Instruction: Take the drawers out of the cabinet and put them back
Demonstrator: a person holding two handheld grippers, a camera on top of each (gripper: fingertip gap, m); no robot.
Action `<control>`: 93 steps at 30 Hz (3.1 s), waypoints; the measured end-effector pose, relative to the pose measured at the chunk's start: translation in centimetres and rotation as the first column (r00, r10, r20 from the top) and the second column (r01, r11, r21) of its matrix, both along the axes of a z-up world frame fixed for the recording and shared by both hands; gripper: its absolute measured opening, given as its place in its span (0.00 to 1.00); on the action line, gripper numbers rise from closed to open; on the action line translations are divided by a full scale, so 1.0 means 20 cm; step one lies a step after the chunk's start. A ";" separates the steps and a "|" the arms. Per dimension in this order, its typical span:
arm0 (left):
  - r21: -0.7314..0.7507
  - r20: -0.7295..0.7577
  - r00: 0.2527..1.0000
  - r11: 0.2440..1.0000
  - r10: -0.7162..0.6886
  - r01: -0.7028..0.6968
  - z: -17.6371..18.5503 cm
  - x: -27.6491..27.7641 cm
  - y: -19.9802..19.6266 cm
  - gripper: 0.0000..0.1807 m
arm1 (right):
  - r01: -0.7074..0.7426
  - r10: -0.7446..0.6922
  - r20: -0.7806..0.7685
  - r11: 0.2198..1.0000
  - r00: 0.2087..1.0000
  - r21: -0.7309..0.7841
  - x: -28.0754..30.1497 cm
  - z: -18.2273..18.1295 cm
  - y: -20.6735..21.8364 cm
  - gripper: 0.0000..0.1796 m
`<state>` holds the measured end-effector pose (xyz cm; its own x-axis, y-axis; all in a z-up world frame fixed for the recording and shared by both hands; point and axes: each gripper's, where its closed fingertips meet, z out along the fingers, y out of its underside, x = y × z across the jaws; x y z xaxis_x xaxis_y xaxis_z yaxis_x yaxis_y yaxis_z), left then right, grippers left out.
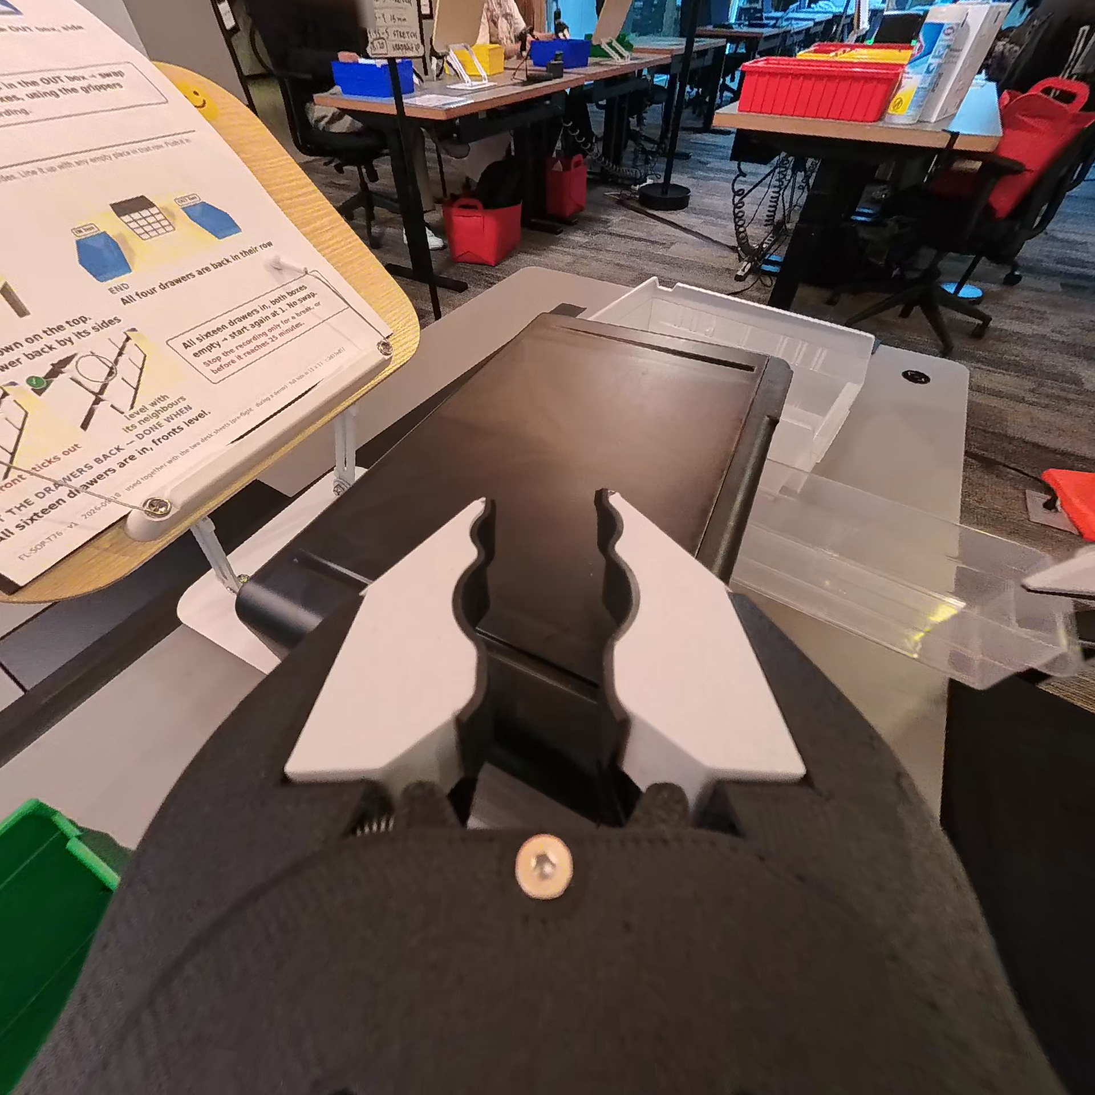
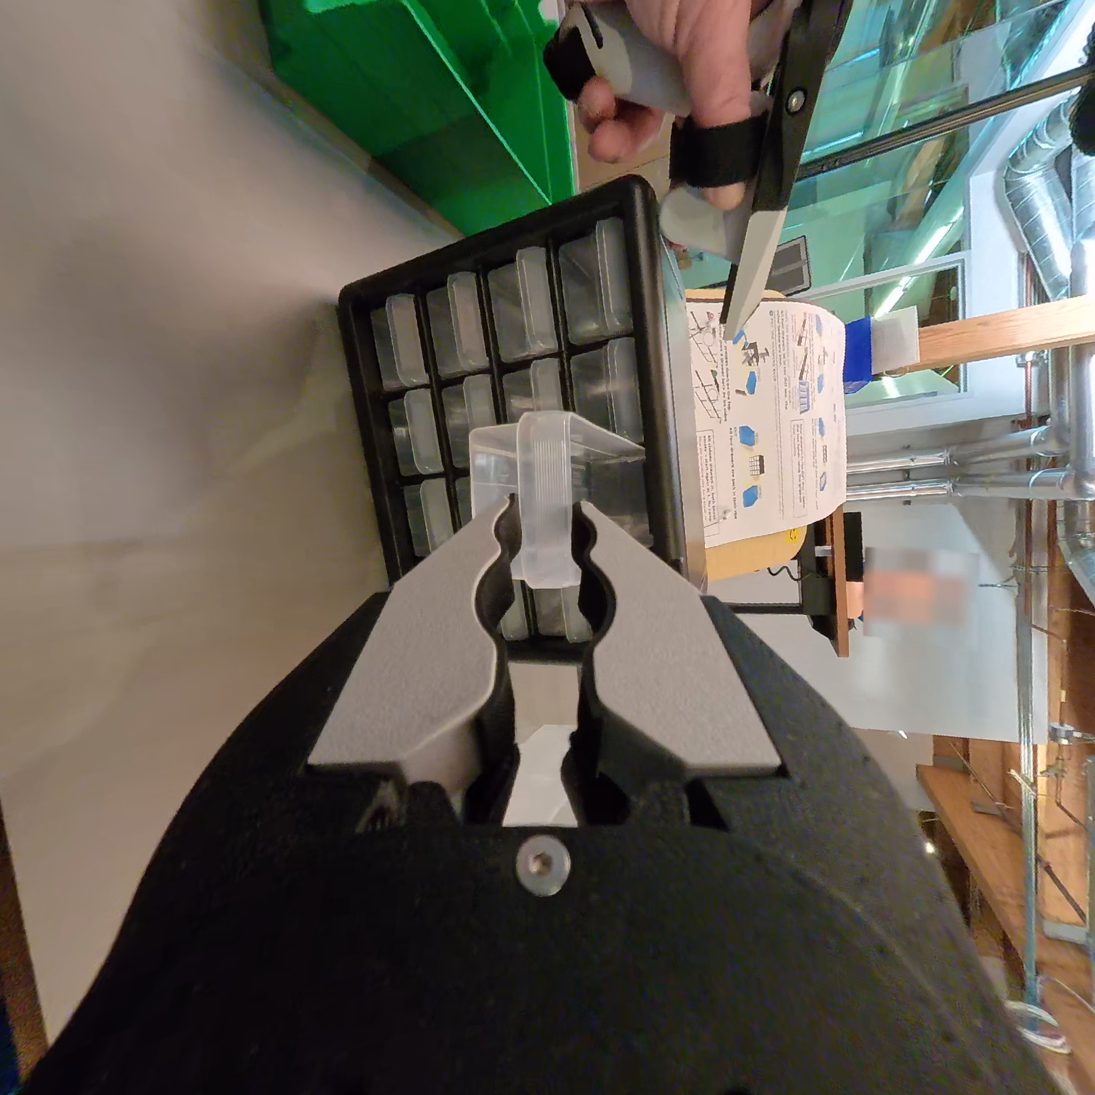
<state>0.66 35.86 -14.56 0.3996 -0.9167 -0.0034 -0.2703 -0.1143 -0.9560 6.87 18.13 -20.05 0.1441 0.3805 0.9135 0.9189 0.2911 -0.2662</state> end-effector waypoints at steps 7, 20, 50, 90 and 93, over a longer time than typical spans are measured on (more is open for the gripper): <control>0.002 0.000 1.000 1.000 -0.003 0.003 0.00 0.00 0.00 0.18 | 0.007 -0.011 -0.065 0.998 0.998 -0.068 0.01 0.06 0.02 0.09; -0.014 -0.009 1.000 1.000 -0.011 0.011 -0.01 0.00 -0.01 0.17 | -0.031 0.025 -0.036 0.984 0.999 -0.174 0.01 0.13 -0.02 0.08; -0.018 -0.012 1.000 1.000 -0.008 0.008 -0.01 0.00 -0.01 0.16 | -0.130 0.017 -0.292 0.919 0.956 -0.373 0.31 0.34 -0.23 0.08; -0.018 -0.010 1.000 1.000 -0.005 0.005 -0.01 0.00 -0.01 0.16 | 0.201 -0.763 -0.095 0.285 0.639 -0.937 0.64 -0.75 0.08 0.68; -0.017 -0.007 1.000 1.000 -0.006 0.006 -0.01 0.00 -0.01 0.16 | 0.246 -0.752 0.032 0.175 0.659 -0.953 0.66 -0.88 0.07 0.56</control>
<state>0.68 35.72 -14.68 0.3938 -0.9192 0.0094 -0.2782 -0.1290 -0.9518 19.98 19.52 -37.74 0.8380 0.5392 -0.0840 0.4877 -0.8091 -0.3279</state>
